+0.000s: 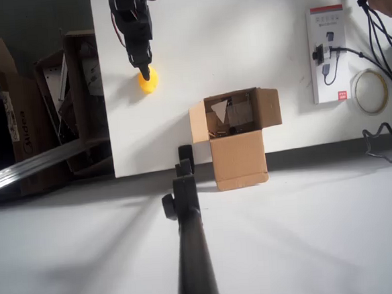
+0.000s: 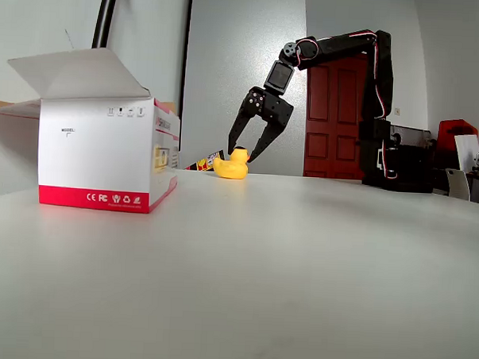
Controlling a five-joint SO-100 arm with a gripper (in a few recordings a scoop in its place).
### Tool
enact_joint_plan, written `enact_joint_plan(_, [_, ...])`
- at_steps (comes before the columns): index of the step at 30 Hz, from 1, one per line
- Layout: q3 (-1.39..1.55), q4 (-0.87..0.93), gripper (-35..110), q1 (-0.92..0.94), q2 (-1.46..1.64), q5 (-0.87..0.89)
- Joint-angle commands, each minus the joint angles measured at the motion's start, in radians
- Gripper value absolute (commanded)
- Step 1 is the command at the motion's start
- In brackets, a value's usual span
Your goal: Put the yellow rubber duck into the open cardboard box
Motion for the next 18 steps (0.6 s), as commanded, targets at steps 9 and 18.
enact_joint_plan(9, [-0.051,0.040,6,-0.015,0.112,0.005])
enact_joint_plan(18, [-0.235,0.176,5,-0.081,0.107,0.011])
